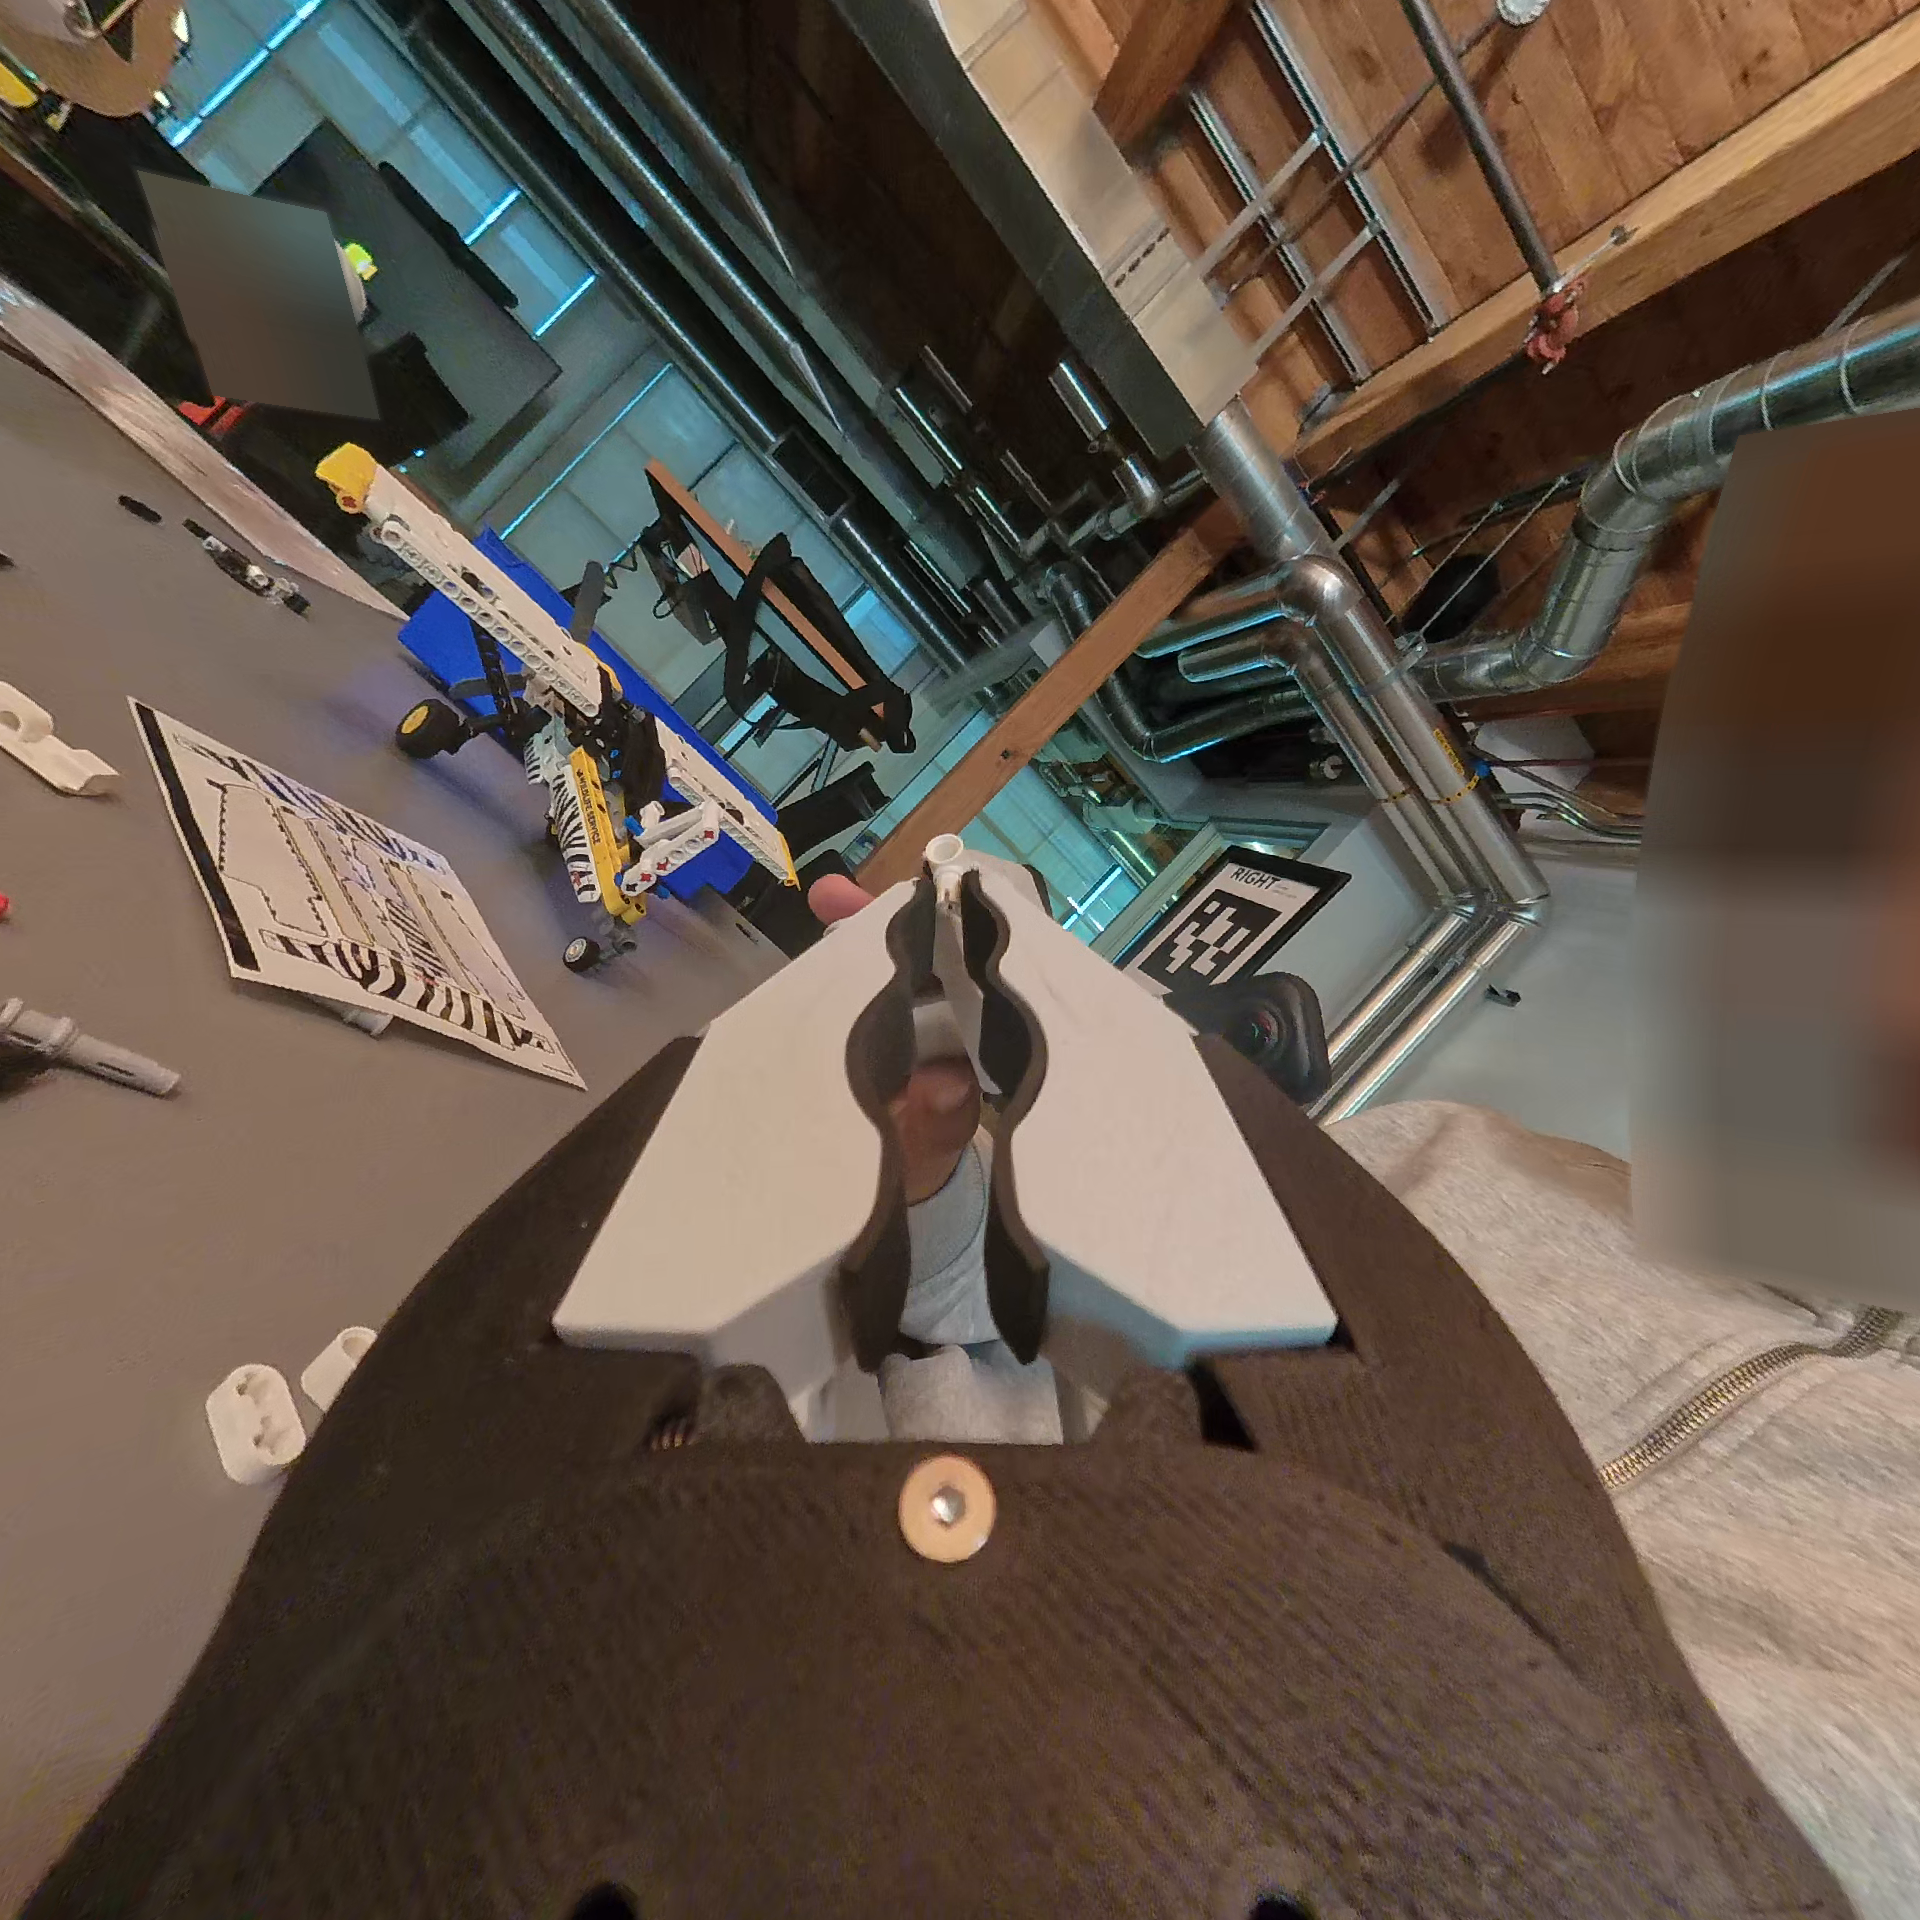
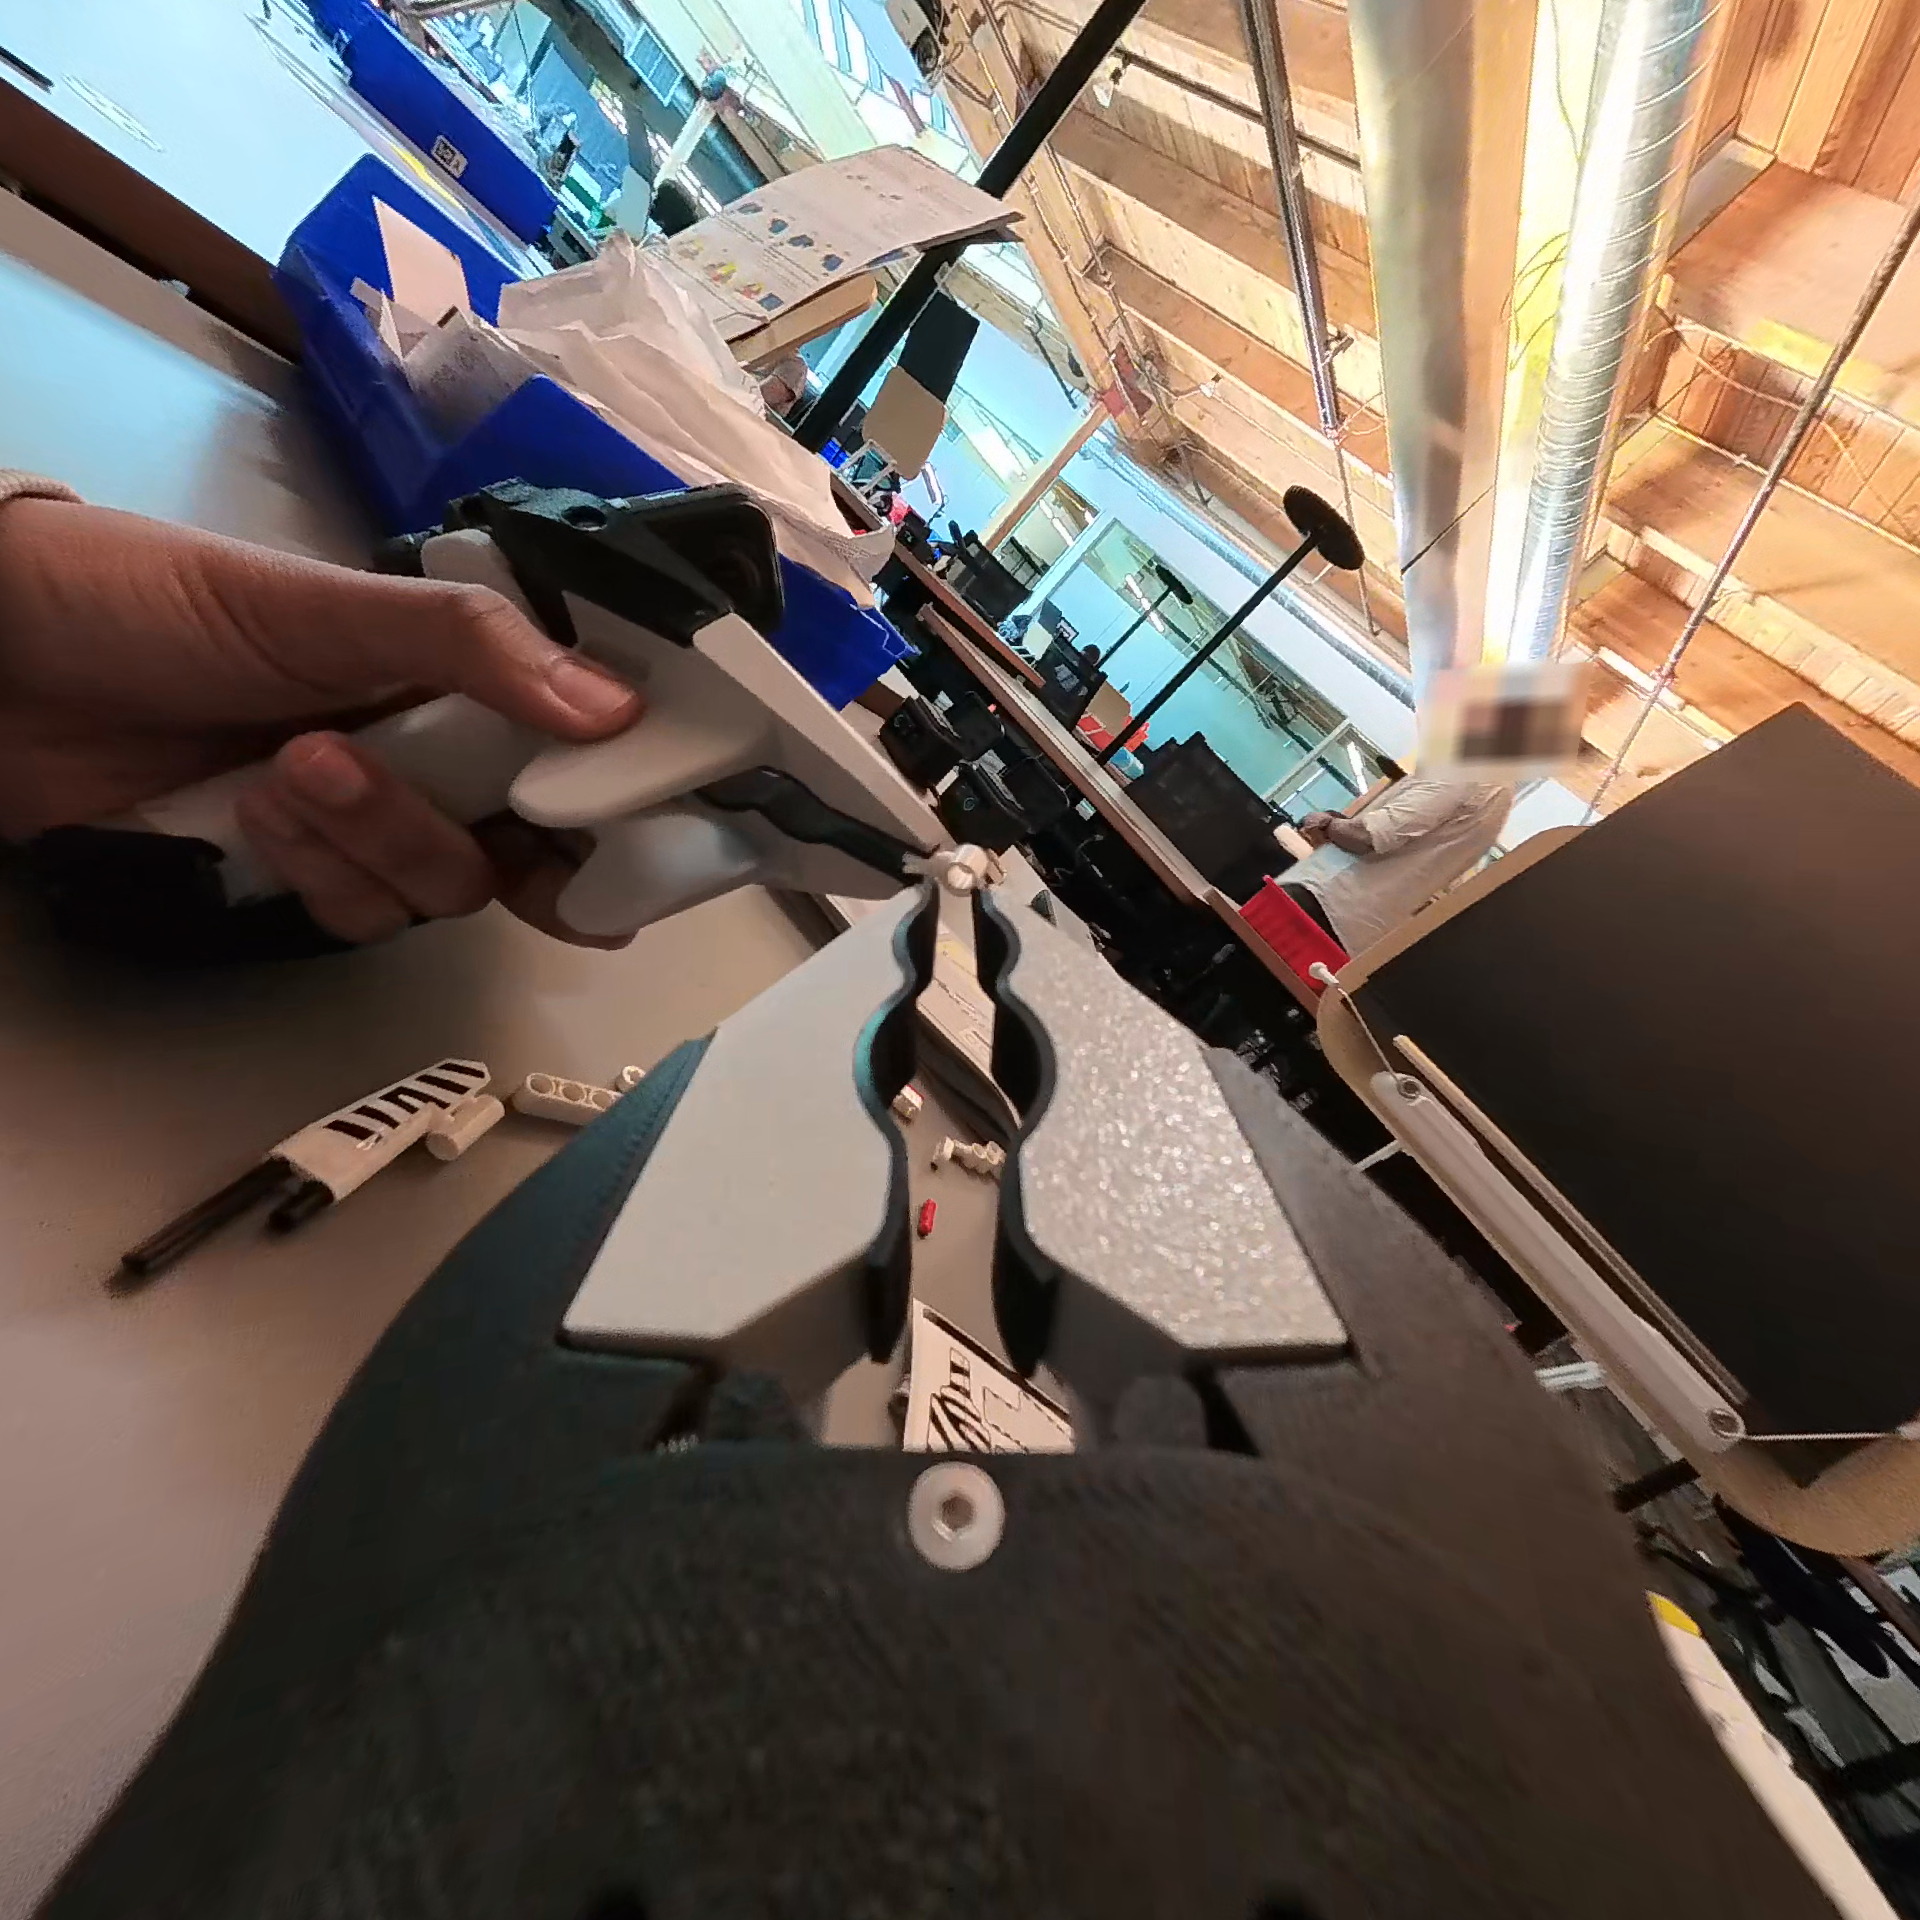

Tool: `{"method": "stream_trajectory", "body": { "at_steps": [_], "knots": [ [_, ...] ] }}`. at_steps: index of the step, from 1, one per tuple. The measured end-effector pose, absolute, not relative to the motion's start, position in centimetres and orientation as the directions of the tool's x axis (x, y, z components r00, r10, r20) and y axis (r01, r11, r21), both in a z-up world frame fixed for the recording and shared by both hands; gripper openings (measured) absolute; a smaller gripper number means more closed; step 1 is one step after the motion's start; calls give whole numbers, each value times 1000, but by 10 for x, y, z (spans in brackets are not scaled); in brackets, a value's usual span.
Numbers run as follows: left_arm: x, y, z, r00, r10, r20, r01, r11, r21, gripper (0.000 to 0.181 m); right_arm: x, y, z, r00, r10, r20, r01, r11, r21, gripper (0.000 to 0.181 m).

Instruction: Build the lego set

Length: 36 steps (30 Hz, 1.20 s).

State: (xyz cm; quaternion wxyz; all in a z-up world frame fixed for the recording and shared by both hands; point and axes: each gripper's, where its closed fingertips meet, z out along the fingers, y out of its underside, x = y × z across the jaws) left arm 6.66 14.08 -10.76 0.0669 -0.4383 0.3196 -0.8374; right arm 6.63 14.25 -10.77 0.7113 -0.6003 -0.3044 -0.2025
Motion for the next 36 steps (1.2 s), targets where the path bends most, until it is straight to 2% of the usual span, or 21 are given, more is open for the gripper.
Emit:
{"method": "stream_trajectory", "body": {
  "at_steps": [6,13,25,28,36],
  "knots": [
    [67,140,-109,-602,-396,693,-171,-784,-597,3,67,142,-108,748,96,657,630,211,-747,6],
    [67,141,-109,-601,-396,695,-171,-785,-595,2,67,144,-111,765,136,630,600,205,-773,18],
    [69,134,-111,-601,-411,685,-188,-761,-621,3,65,142,-110,767,148,624,589,223,-777,15],
    [65,126,-107,-639,-394,661,-198,-745,-636,9,63,137,-108,778,211,592,542,252,-802,14],
    [65,109,-110,-666,-333,667,-286,-712,-641,5,61,120,-110,764,439,473,382,285,-879,14]
  ]
}}
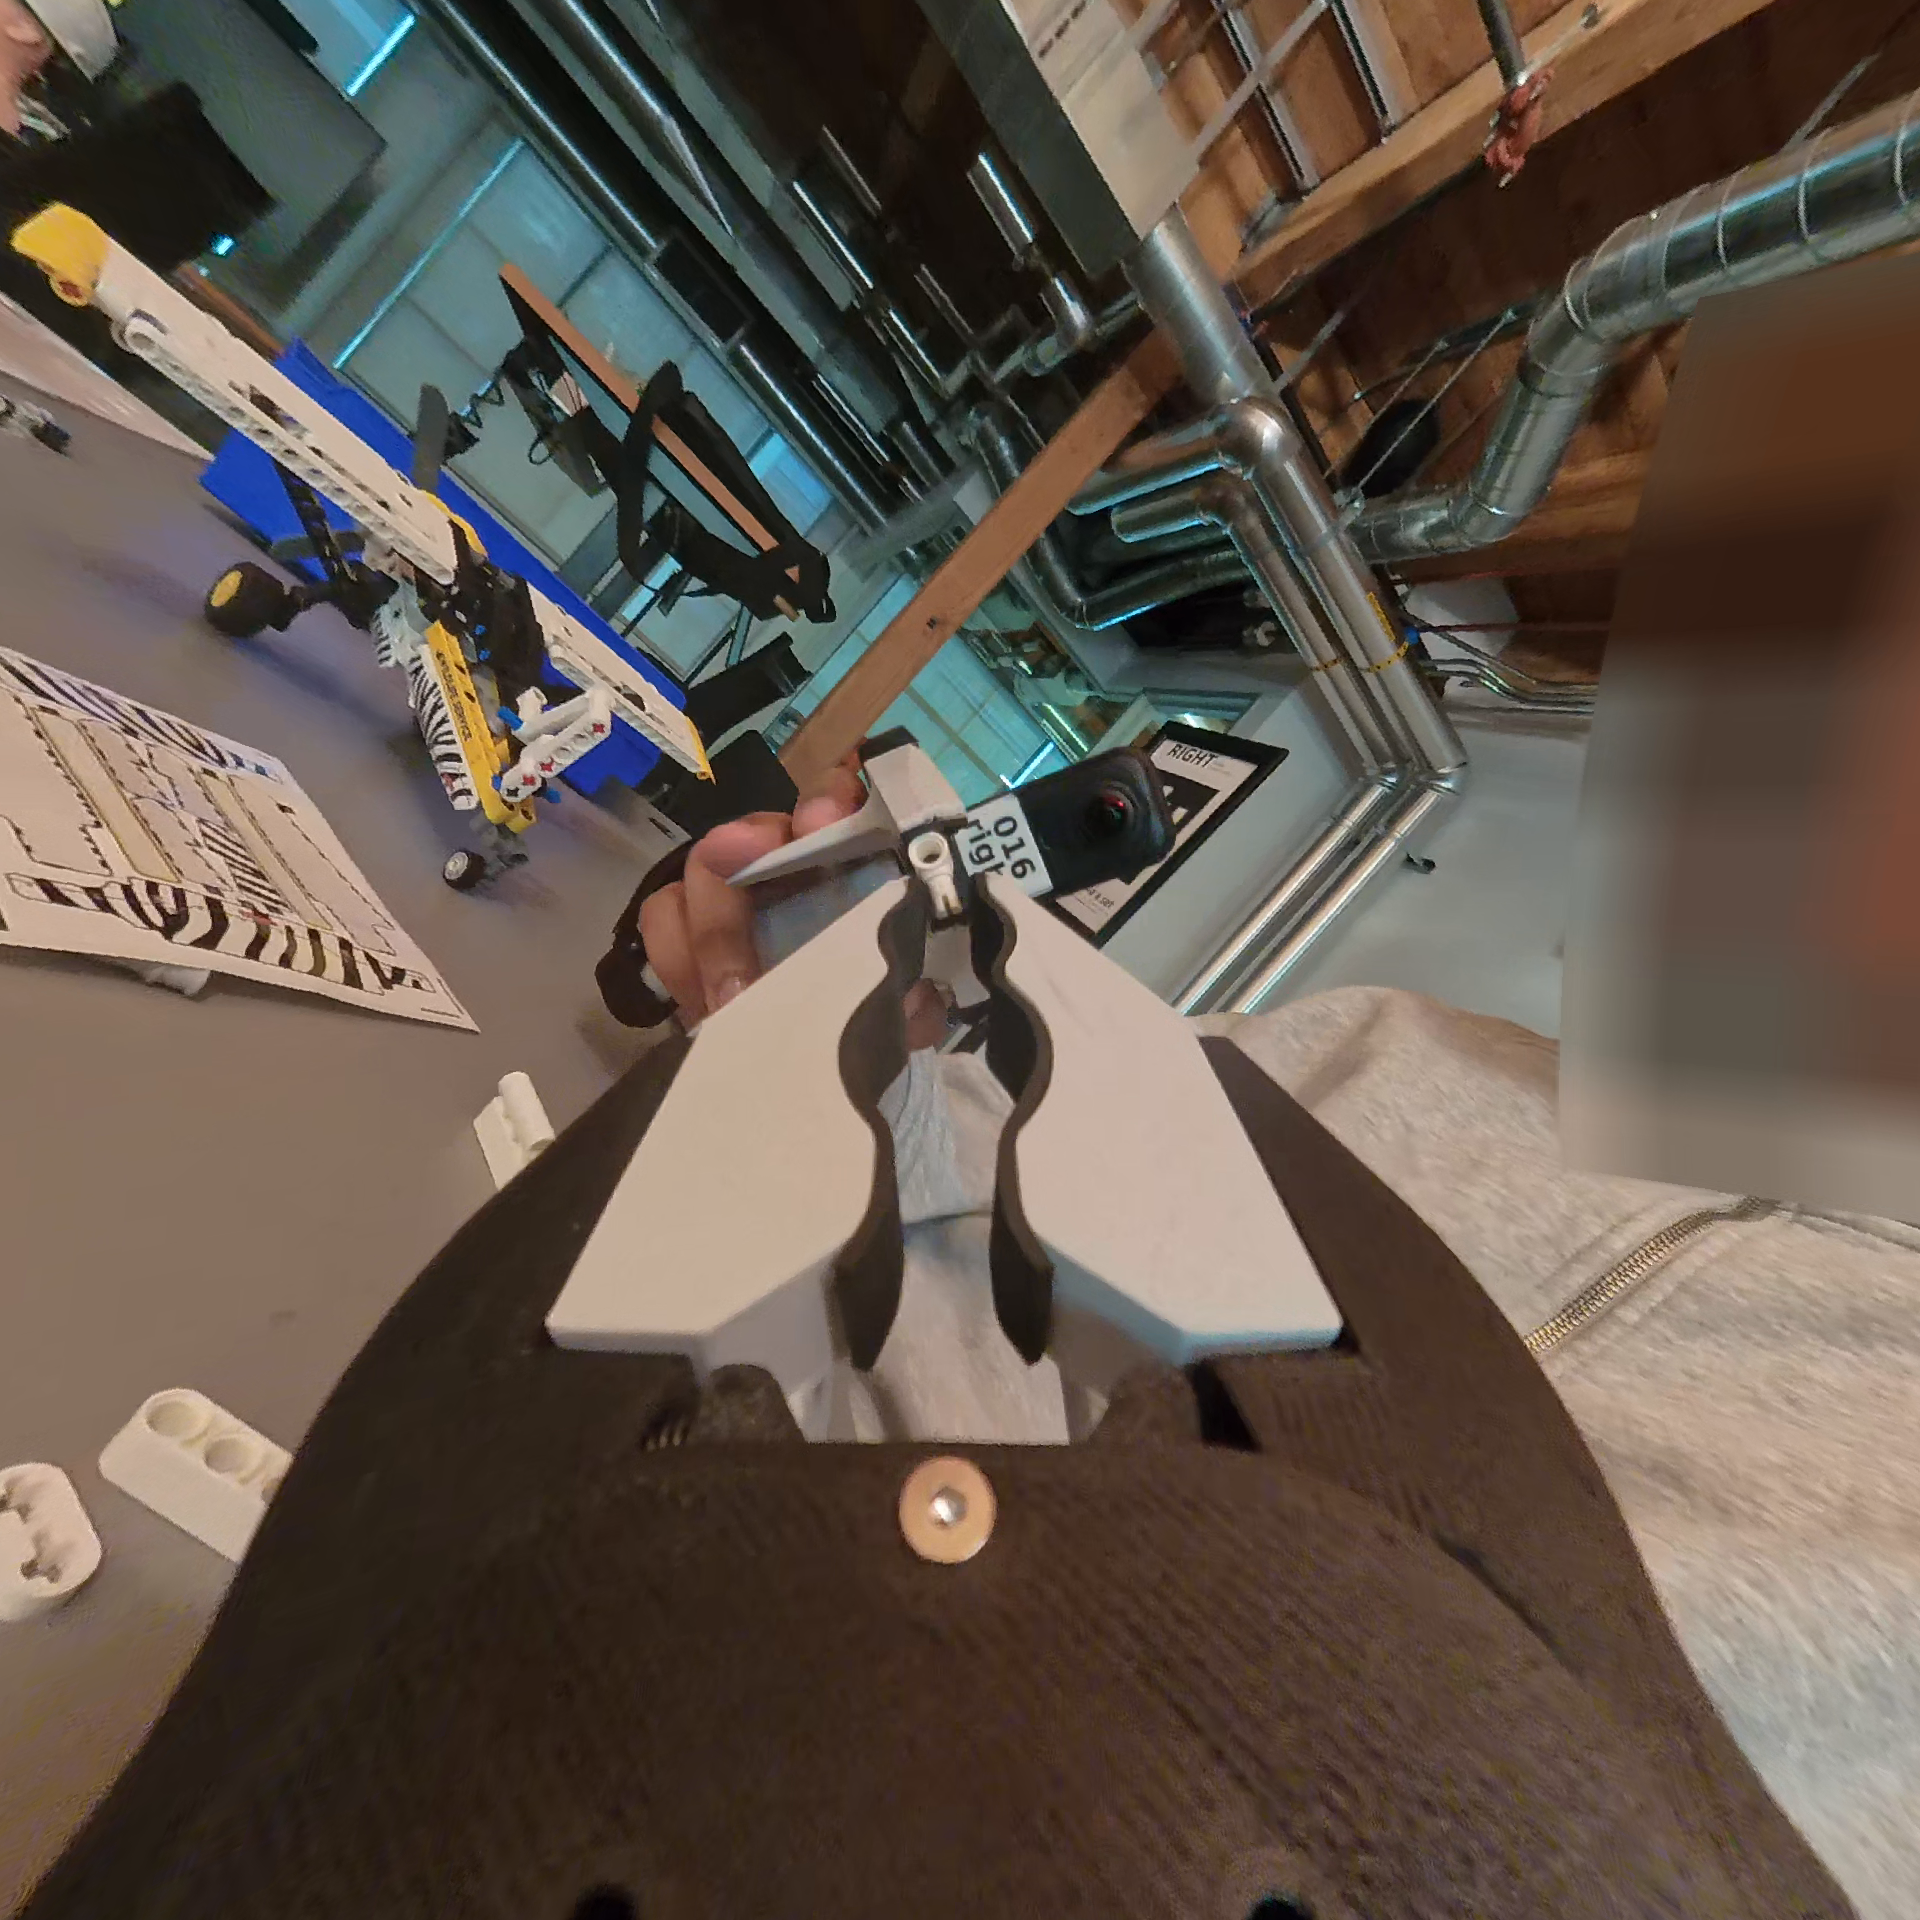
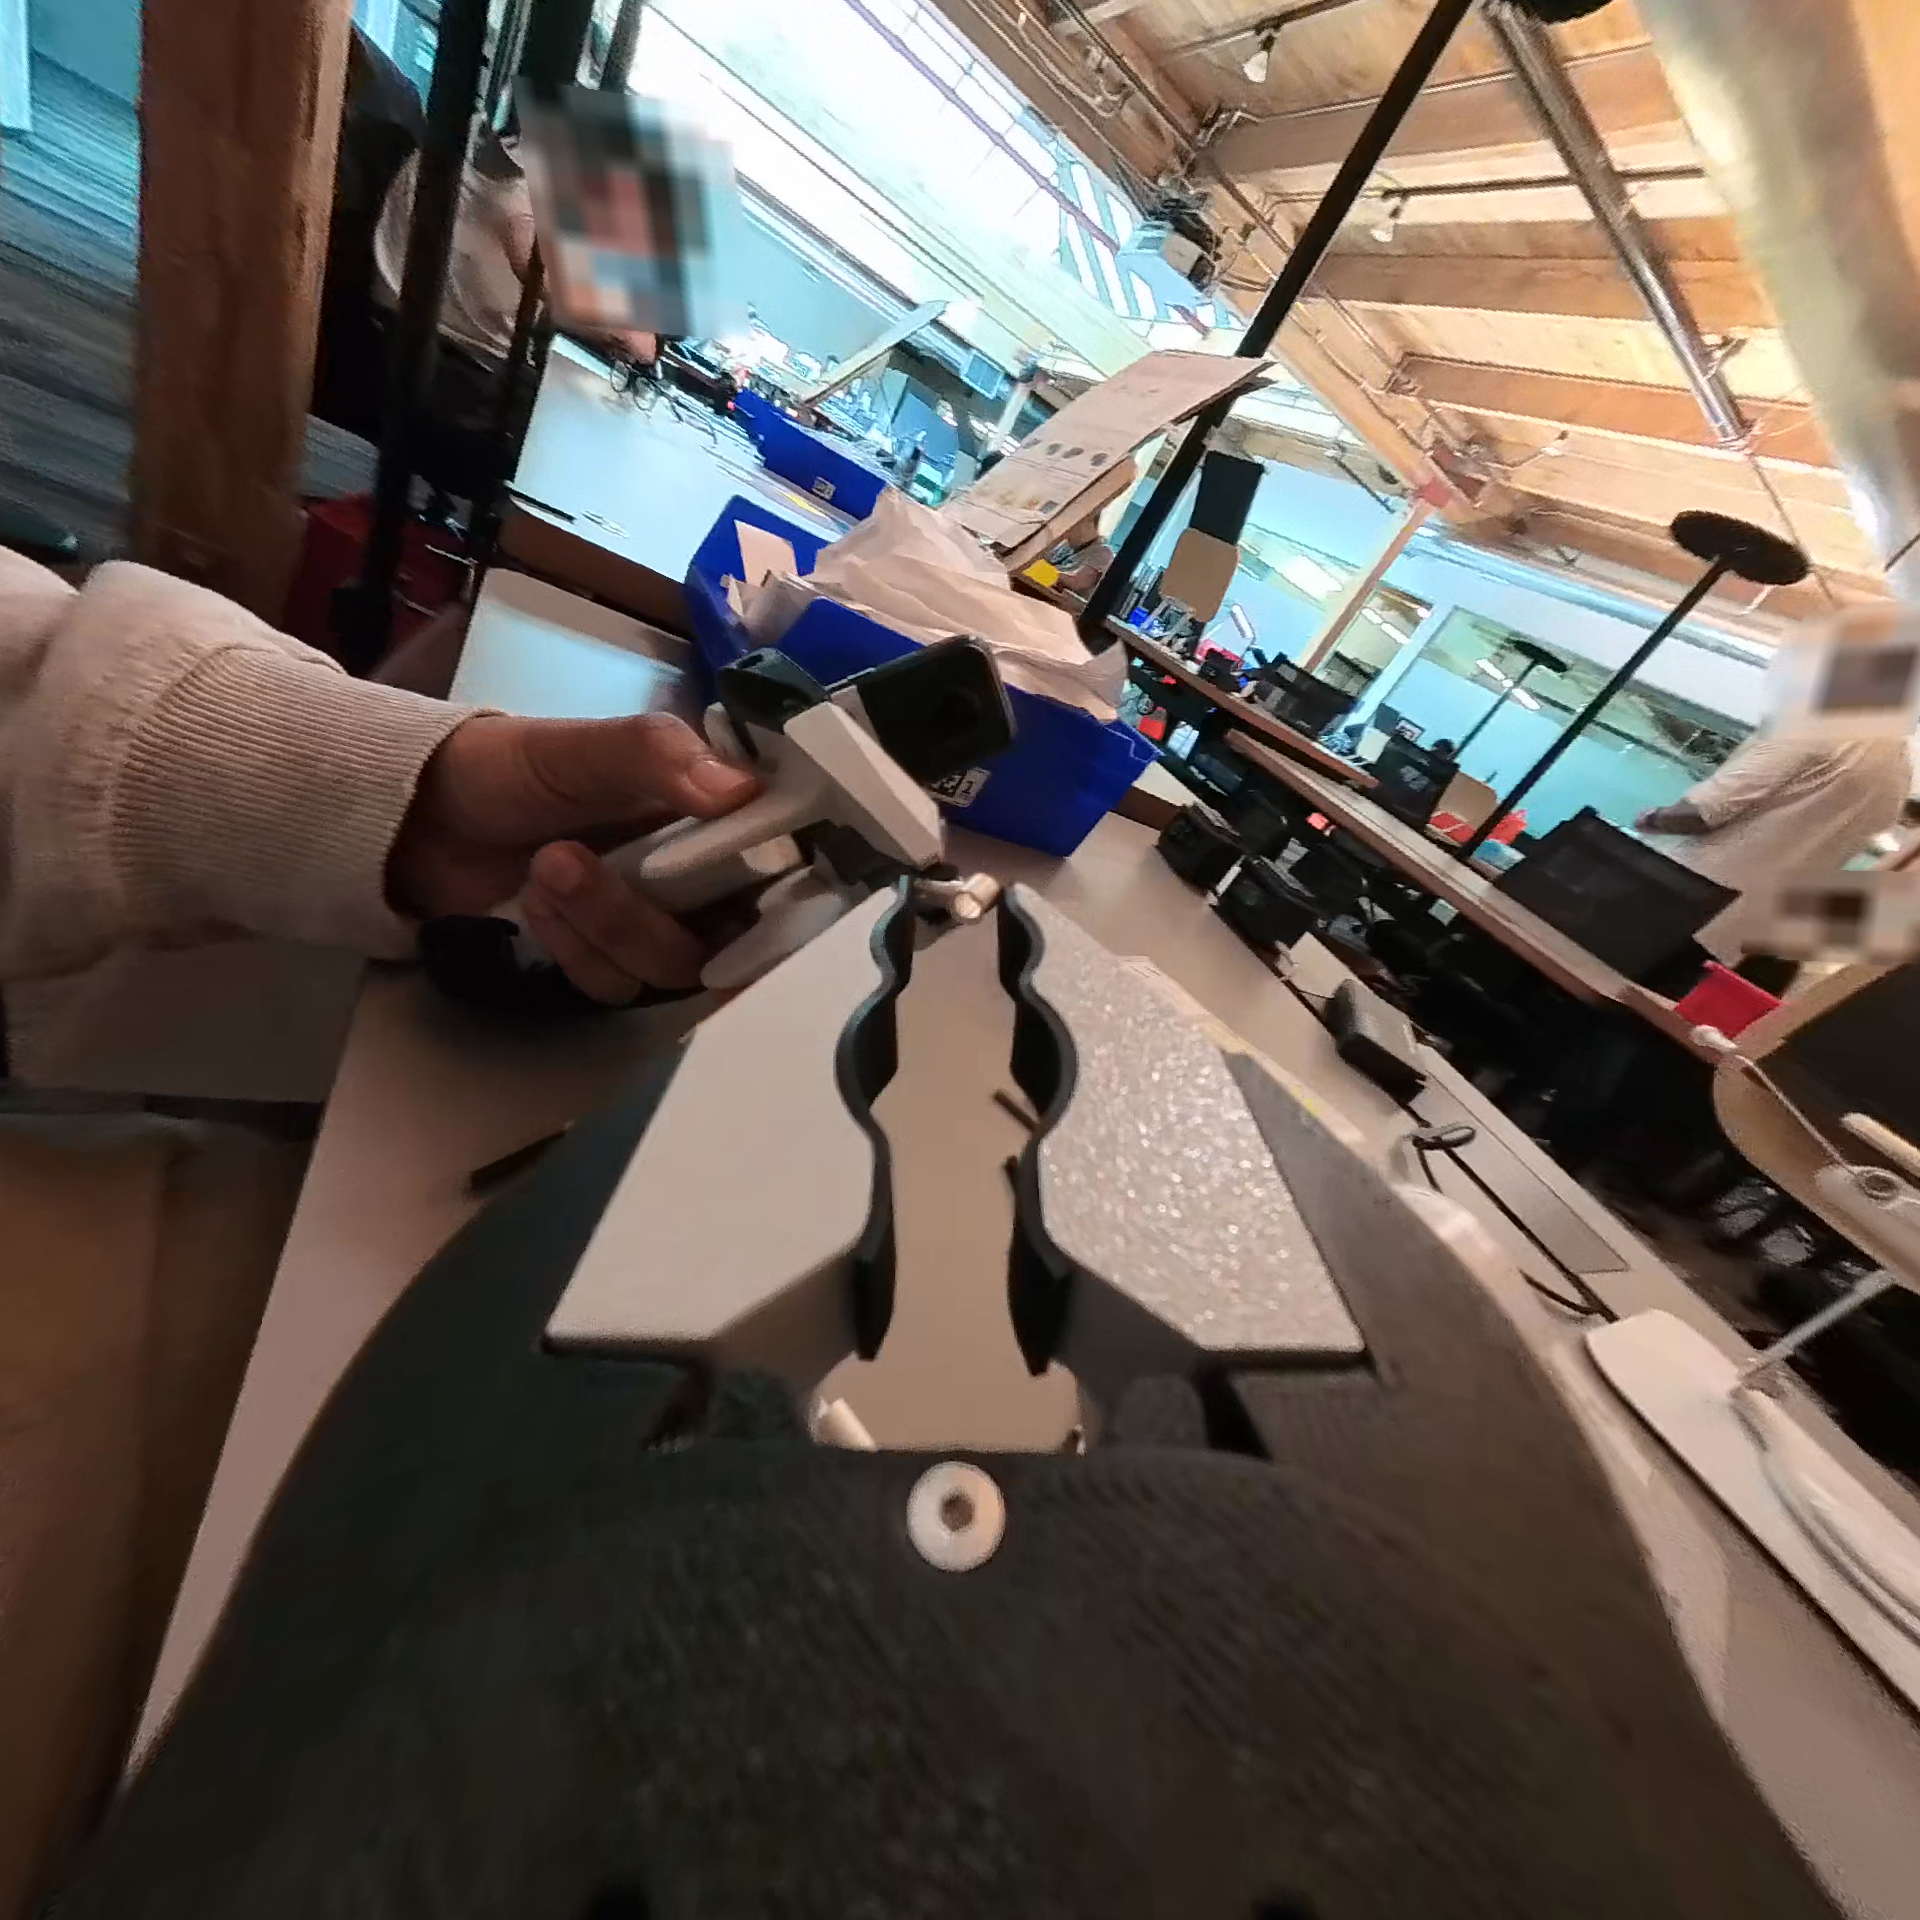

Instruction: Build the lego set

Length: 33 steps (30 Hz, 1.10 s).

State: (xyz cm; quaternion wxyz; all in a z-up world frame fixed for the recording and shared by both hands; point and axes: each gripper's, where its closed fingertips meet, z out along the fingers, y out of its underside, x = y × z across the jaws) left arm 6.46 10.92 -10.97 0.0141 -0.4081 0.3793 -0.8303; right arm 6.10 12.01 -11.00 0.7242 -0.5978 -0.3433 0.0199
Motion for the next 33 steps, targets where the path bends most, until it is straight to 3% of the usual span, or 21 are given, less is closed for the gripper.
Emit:
{"method": "stream_trajectory", "body": {
  "at_steps": [21,25,29,33],
  "knots": [
    [67,105,-115,-648,-322,690,-331,-697,-636,5,56,115,-118,713,452,537,450,292,-844,14],
    [66,115,-110,-640,-414,647,-240,-692,-681,5,57,117,-114,741,441,506,416,290,-862,15],
    [52,175,-97,-575,-486,659,25,-815,-579,5,75,129,-99,849,365,383,313,237,-920,17],
    [35,212,-93,-577,-438,690,163,-889,-428,5,94,166,-126,922,340,187,232,-96,-968,37]
  ]
}}
